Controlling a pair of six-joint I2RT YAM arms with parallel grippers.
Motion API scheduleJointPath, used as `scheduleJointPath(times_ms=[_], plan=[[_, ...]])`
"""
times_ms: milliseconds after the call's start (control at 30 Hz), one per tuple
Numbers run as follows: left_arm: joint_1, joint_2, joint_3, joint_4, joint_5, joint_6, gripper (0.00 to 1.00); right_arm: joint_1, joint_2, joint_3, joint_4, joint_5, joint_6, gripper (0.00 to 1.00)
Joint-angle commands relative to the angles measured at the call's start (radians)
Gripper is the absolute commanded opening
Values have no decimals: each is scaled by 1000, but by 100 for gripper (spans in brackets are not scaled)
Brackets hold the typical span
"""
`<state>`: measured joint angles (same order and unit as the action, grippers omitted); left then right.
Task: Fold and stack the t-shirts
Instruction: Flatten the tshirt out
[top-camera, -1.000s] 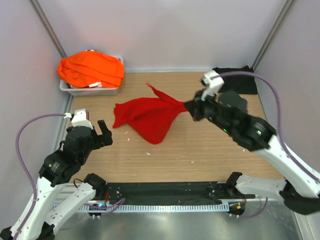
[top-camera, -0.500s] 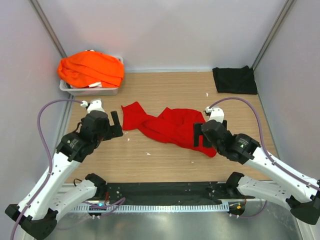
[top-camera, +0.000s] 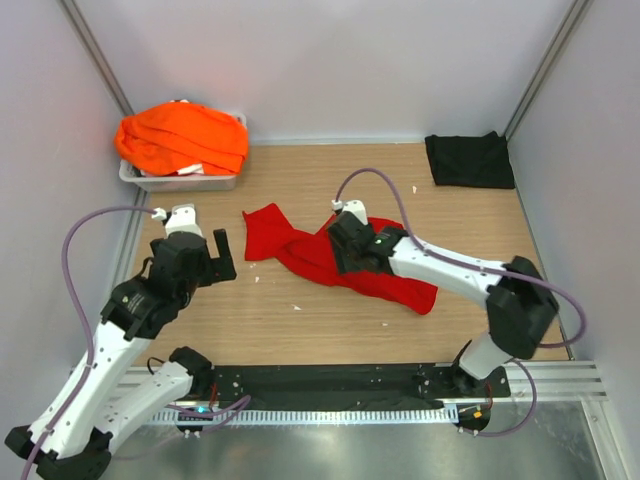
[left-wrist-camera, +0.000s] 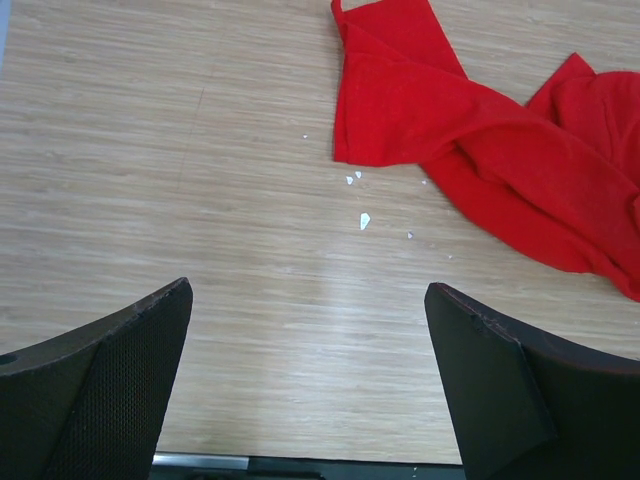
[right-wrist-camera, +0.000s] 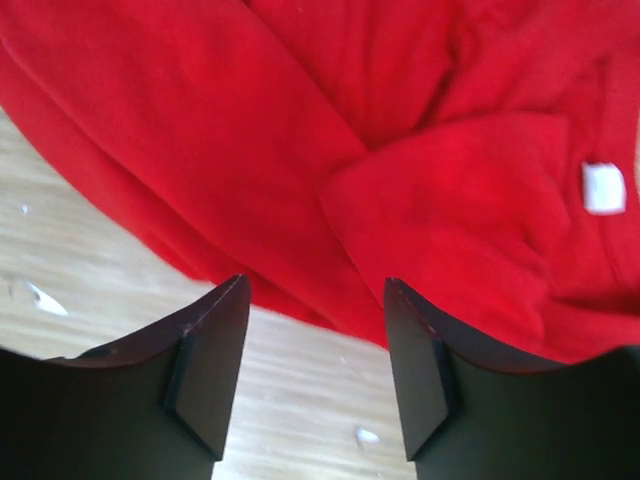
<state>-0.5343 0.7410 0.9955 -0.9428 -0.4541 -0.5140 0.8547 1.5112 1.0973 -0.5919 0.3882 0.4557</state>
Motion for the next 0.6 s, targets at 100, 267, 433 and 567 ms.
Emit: scheduleJointPath(times_ms=[100,267,433,567], plan=[[3,-29,-20,47,-3,38,100,-43,210,167,86,-43,-46,54],[3,-20,-20,53,17,45,100,-66,271,208,72,-35,-37,49],[3,-29,-23,62,31,51,100,-74,297,200,70,-37,-29,49],[3,-28,-26,64,32,51,100,-74,302,190,64,-37,-23,45]])
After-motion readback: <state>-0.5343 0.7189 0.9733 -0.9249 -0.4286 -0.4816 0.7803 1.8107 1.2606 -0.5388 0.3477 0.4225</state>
